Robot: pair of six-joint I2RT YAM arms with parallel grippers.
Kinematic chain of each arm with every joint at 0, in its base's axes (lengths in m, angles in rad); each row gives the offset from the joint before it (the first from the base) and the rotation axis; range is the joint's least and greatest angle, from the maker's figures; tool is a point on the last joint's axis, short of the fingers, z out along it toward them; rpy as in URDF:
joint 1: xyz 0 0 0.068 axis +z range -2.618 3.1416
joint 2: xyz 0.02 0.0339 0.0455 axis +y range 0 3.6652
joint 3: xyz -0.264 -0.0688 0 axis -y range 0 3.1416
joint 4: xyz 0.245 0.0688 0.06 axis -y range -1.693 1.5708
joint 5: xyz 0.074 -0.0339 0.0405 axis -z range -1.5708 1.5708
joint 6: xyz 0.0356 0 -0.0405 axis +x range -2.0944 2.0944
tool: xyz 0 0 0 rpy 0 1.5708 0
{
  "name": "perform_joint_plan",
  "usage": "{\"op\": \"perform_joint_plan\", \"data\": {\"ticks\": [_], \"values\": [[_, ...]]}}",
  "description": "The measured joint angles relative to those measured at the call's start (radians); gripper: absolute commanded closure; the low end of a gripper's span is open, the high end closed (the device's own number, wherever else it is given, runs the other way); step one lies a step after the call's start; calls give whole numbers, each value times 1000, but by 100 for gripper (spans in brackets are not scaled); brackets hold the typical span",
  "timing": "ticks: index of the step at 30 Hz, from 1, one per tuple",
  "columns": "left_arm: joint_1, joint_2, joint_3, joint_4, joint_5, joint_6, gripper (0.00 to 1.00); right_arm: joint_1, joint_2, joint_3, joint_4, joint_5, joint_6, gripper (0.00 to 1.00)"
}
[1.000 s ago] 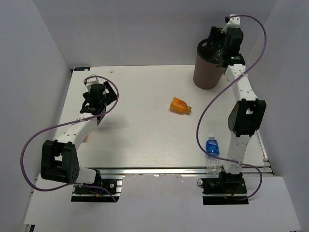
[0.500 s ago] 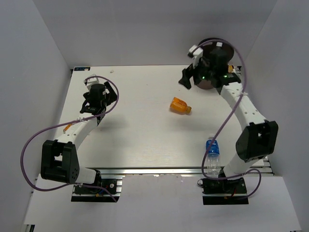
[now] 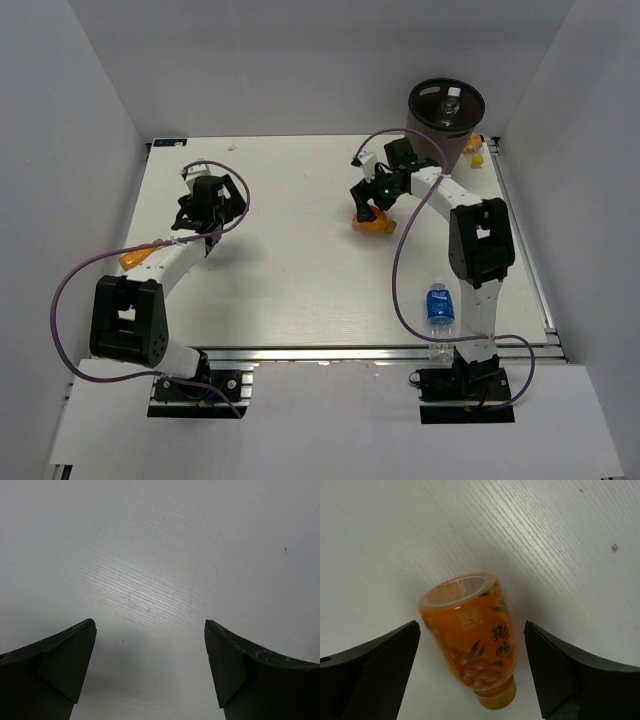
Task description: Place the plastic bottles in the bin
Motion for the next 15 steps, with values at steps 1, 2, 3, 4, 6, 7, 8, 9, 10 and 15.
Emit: {"op": "perform_joint_plan", "data": {"ticks": [1, 2, 3, 4, 6, 7, 8, 9, 10, 15], "values": [[0, 2, 0, 0, 0, 0, 2, 0, 18, 15, -11, 0, -5, 11], [0, 4, 0, 0, 0, 0, 2, 0, 35, 26, -20, 0, -9, 14], [0, 5, 0, 0, -1, 0, 2, 1, 43, 29, -29, 0, -13, 16], [0, 6, 0, 0, -3, 1, 2, 3, 57, 31, -38, 1, -16, 18], [0, 6, 0, -3, -8, 1, 2, 5, 69, 31, -59, 2, -25, 28], [0, 6, 0, -3, -11, 1, 2, 7, 71, 31, -63, 5, -30, 33], [0, 6, 0, -4, -12, 1, 2, 8, 71, 31, -63, 11, -31, 43], [0, 6, 0, -4, -14, 0, 2, 9, 70, 31, -61, 17, -29, 49], [0, 6, 0, -4, -15, 0, 2, 9, 69, 31, -58, 23, -32, 52], [0, 6, 0, -4, -21, 0, 2, 13, 22, 31, -21, 75, -9, 69]]}}
